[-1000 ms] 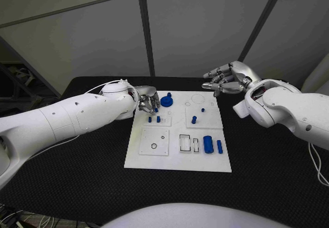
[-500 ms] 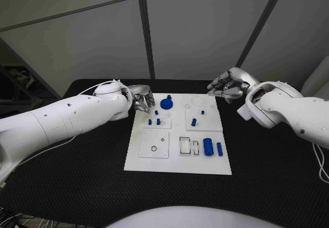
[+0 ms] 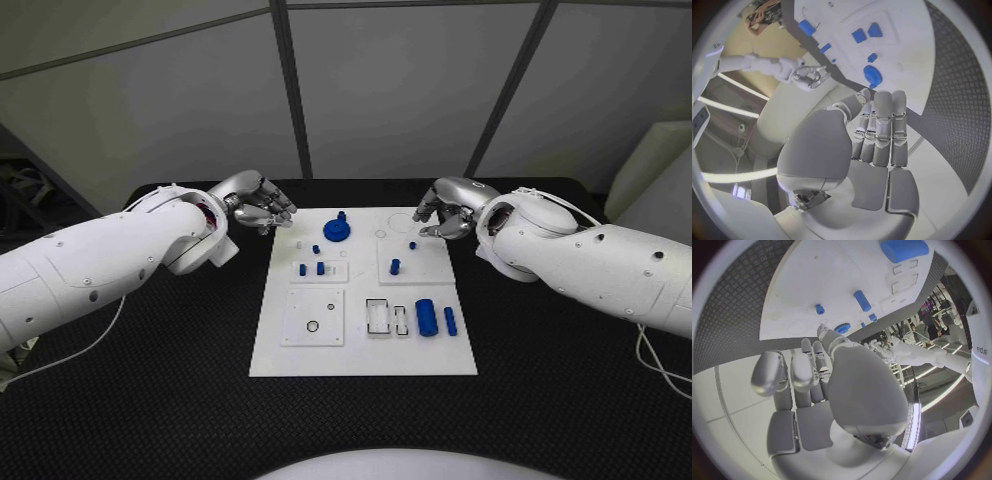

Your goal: Assemble the parts on the task board

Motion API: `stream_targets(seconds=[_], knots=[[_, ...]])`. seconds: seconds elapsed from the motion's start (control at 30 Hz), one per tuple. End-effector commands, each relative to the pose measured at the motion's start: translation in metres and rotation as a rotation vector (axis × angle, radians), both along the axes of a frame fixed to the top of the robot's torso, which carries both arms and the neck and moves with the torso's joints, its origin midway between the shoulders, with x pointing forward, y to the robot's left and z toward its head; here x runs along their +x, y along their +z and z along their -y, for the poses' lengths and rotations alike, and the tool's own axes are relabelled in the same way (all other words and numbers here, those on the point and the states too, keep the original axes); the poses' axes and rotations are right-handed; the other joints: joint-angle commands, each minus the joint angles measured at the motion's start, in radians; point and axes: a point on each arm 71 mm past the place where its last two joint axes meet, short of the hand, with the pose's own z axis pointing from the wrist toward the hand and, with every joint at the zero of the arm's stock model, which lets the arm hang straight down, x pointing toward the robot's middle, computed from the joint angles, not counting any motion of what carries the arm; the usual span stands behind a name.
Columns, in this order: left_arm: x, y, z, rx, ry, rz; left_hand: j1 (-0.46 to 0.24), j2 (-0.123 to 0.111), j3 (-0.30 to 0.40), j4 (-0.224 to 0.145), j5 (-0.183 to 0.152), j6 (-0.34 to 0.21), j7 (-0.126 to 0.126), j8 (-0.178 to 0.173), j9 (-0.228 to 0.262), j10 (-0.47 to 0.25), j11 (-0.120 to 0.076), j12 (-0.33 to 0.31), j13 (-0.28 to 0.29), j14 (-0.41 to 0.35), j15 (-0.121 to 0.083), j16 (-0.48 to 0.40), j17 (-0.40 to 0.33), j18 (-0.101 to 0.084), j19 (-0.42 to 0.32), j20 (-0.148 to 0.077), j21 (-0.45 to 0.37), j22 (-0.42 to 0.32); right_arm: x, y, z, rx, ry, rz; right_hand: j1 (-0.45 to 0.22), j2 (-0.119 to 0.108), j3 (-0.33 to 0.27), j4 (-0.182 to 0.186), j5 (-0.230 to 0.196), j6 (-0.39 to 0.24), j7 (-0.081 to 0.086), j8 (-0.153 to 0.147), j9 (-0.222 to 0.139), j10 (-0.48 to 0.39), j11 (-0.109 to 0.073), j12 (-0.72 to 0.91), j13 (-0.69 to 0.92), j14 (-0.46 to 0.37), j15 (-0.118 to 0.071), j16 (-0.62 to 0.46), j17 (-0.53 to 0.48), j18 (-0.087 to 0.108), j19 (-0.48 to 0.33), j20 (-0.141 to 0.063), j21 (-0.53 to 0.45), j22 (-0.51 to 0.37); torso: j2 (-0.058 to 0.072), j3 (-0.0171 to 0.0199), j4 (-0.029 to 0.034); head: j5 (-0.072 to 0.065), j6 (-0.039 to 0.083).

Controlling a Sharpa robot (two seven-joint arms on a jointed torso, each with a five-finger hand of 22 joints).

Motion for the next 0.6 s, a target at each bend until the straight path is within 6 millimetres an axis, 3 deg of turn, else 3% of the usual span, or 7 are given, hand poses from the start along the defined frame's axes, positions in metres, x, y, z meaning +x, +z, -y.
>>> stream_targets(seconds=[0.03, 0.23, 0.6], knots=[[-0.003, 0.011, -0.001, -0.439, 0.049, -0.025, -0.002, 0.008, 0.003, 0.001, 0.002, 0.007, -0.001, -0.005, 0.0, 0.007, 0.002, -0.007, -0.001, -0.011, -0.001, -0.032, -0.019, -0.009, -0.01, 0.0, -0.012, -0.007, -0.001, -0.007, -0.003, -0.143, 0.021, 0.016, -0.003, -0.011, 0.002, -0.012, 0.002, -0.01, 0.003, -0.003, -0.002, -0.004, 0.005, -0.008, -0.007, 0.042, 0.01, 0.01, 0.004, -0.02, 0.004, 0.001, 0.008, 0.008, 0.0, -0.0012, -0.0024, -0.003, -0.001], [-0.011, 0.014, -0.001, -0.647, 0.051, -0.054, 0.0, 0.02, -0.001, -0.003, 0.005, 0.013, 0.0, -0.01, 0.0, 0.01, 0.003, -0.009, 0.0, -0.019, 0.0, -0.081, -0.044, -0.009, -0.023, 0.001, -0.031, -0.016, -0.006, -0.015, -0.012, -0.161, 0.049, -0.002, -0.006, -0.014, 0.007, -0.023, 0.002, -0.015, 0.007, -0.002, -0.004, -0.011, 0.008, -0.009, -0.017, 0.041, 0.014, 0.025, 0.012, -0.021, 0.005, 0.005, 0.023, 0.024, 0.001, -0.0002, -0.0019, 0.001, -0.006], [-0.018, 0.016, 0.002, -0.718, 0.043, -0.047, 0.002, 0.023, -0.003, -0.007, 0.01, 0.012, 0.001, -0.014, -0.001, 0.009, 0.004, -0.011, -0.001, -0.019, 0.0, -0.096, -0.051, -0.01, -0.026, 0.001, -0.034, -0.017, -0.012, -0.021, -0.022, -0.168, 0.07, -0.025, -0.009, -0.005, 0.022, -0.037, 0.005, -0.014, 0.007, 0.0, -0.005, -0.01, 0.009, -0.008, -0.028, 0.04, 0.016, 0.048, 0.025, -0.024, 0.007, 0.008, 0.045, 0.049, 0.0, 0.0003, -0.0035, 0.003, -0.012]])
